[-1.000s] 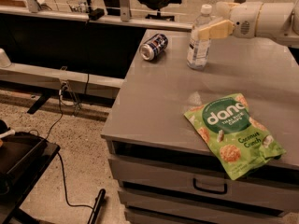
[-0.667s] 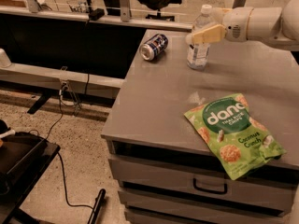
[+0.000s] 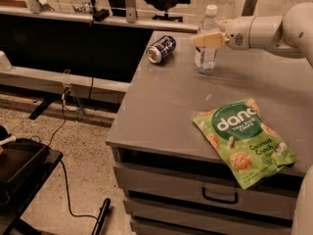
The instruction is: Move blue plastic bottle near green rice chip bag
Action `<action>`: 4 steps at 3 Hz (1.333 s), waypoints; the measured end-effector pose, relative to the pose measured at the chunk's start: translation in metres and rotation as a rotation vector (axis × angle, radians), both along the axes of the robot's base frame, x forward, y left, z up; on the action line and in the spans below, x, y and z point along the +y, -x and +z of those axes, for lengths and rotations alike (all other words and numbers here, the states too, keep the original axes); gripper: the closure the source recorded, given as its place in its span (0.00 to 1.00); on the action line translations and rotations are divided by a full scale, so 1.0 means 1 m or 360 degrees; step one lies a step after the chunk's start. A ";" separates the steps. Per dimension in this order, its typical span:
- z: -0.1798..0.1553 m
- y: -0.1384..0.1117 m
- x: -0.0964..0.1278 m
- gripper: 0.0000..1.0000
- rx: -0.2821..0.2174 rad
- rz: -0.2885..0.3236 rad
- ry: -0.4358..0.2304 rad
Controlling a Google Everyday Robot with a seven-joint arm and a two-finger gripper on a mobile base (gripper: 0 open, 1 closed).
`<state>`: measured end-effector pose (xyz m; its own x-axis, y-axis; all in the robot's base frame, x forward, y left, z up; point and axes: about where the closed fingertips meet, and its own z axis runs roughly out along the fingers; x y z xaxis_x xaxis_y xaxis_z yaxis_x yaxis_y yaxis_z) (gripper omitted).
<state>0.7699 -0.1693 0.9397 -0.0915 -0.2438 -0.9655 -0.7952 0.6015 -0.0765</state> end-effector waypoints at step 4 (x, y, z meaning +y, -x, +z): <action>0.011 0.081 -0.054 1.00 -0.0036 0.0180 -0.0128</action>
Offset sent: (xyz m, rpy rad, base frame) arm -0.0424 -0.0485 0.0038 0.0974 -0.0381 0.0821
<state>0.6891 -0.2235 0.9508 -0.0458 -0.1733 -0.9838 -0.8567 0.5133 -0.0505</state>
